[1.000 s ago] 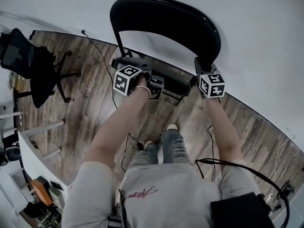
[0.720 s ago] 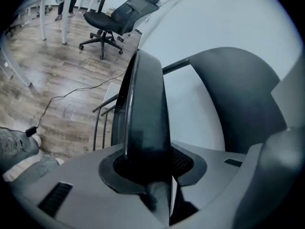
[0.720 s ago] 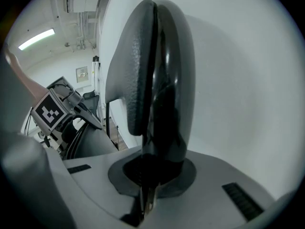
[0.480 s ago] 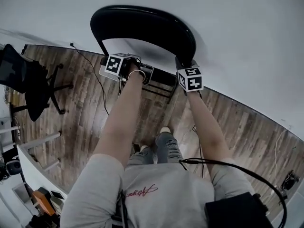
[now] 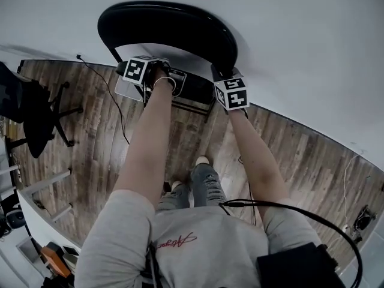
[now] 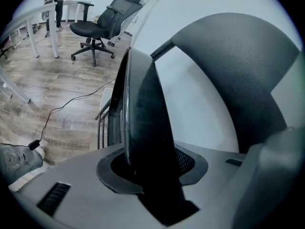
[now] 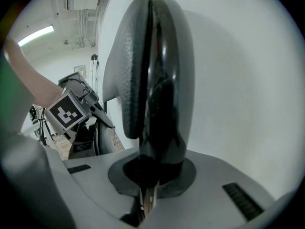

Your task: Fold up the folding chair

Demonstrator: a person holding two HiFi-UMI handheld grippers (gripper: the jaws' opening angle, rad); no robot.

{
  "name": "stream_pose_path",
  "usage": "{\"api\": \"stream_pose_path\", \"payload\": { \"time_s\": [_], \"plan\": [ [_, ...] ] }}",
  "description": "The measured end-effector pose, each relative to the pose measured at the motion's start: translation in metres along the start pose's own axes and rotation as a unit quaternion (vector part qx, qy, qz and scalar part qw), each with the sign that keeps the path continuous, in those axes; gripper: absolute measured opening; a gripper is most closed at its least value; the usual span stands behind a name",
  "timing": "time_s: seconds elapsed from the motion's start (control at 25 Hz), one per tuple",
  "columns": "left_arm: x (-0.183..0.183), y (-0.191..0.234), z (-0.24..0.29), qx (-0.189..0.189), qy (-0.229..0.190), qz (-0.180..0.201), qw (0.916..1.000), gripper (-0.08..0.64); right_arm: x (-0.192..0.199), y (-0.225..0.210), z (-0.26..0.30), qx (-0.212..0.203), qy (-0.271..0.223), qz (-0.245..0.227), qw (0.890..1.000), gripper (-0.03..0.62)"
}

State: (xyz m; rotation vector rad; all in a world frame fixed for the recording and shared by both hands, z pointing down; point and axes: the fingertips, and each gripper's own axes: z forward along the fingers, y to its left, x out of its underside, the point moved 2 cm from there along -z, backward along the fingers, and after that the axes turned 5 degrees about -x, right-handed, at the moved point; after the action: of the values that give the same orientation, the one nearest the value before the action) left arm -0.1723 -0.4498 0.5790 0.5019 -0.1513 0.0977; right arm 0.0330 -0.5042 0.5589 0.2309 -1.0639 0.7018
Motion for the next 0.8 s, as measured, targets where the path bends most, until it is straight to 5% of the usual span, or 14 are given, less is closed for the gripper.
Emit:
{"api": "stream_pose_path", "payload": {
  "time_s": [0.48, 0.6, 0.8],
  "plan": [
    [-0.004, -0.015, 0.011, 0.005, 0.002, 0.03, 0.9995, 0.206, -0.008, -0.005, -0.003, -0.021, -0.026, 0.022, 0.999, 0.017],
    [0.001, -0.02, 0.006, 0.008, 0.046, 0.09, 0.9949, 0.226, -0.011, -0.007, -0.012, -0.042, -0.066, 0.052, 0.996, 0.018],
    [0.006, -0.021, 0.008, 0.039, 0.127, 0.203, 0.9702, 0.291, -0.017, -0.007, -0.038, -0.018, -0.08, 0.02, 0.996, 0.093]
  ]
}}
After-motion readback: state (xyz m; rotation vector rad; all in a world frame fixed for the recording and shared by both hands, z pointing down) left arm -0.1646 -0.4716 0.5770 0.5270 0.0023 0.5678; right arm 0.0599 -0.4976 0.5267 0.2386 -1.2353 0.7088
